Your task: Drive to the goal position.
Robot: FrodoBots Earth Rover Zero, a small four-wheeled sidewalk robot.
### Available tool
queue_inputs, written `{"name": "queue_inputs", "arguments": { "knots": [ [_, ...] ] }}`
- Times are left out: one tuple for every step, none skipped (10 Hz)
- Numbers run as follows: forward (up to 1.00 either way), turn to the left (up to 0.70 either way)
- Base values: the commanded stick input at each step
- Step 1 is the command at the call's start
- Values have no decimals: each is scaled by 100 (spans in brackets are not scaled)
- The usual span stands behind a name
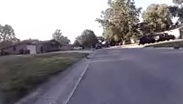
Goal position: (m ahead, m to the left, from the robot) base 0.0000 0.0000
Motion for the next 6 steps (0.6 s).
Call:
{"name": "queue_inputs", "arguments": {
  "knots": [
    [6,0],
    [7,0],
    [7,0],
    [6,0],
    [6,0],
    [6,0]
  ]
}}
